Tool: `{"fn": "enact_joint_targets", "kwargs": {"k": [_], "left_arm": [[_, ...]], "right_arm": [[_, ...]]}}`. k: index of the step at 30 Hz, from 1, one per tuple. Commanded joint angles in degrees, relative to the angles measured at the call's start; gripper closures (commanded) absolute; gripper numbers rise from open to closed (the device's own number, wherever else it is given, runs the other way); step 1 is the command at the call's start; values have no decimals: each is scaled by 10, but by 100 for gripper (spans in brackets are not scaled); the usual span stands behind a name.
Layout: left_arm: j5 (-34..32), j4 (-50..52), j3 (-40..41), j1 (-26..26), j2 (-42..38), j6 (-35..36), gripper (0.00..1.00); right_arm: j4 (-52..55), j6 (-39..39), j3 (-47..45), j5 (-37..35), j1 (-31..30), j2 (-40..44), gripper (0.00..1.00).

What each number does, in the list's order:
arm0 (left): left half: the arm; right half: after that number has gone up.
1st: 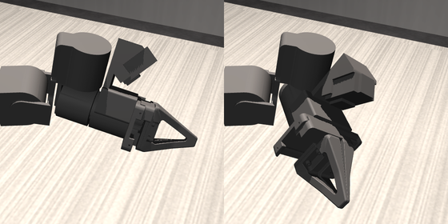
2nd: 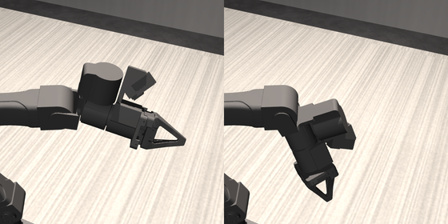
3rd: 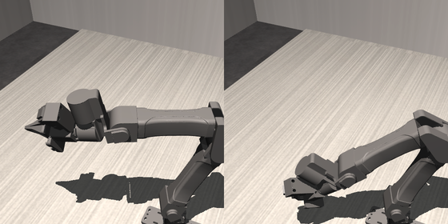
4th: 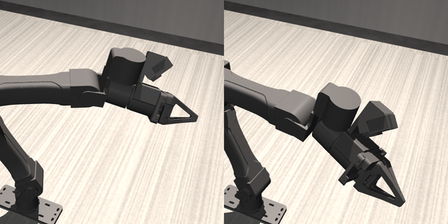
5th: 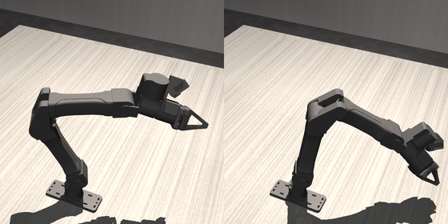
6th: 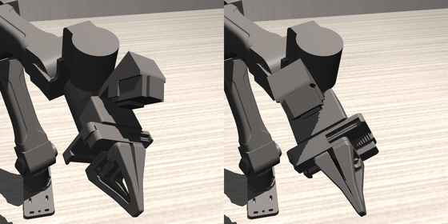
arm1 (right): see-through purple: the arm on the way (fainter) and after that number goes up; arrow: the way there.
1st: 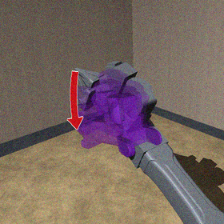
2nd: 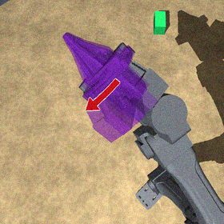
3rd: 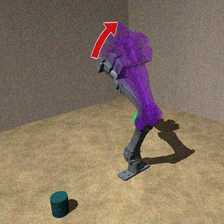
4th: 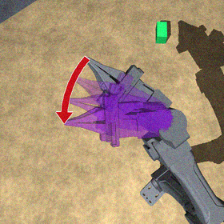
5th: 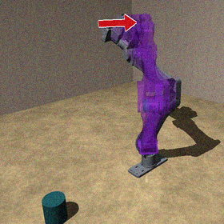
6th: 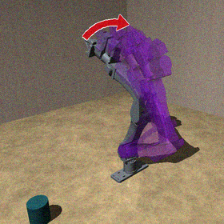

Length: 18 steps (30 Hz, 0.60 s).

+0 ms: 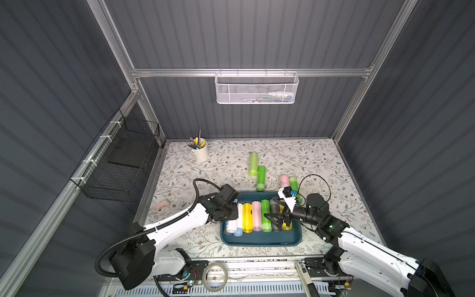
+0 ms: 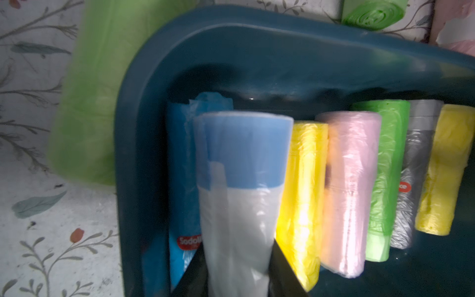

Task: Put the roll of trash bags into the storage box
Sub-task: Place the roll of trash bags in the storage box.

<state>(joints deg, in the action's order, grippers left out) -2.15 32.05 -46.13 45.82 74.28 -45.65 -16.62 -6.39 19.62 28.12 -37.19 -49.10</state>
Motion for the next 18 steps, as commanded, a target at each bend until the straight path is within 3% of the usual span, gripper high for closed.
{"fn": "enact_joint_targets", "kwargs": {"k": [1,18], "left_arm": [[-14,16,-12,2,12,12,66],[-13,16,-13,2,8,18,59]], "right_arm": [[1,2,13,-4,-3,2,1],[4,4,11,-7,-3,8,1]]}}
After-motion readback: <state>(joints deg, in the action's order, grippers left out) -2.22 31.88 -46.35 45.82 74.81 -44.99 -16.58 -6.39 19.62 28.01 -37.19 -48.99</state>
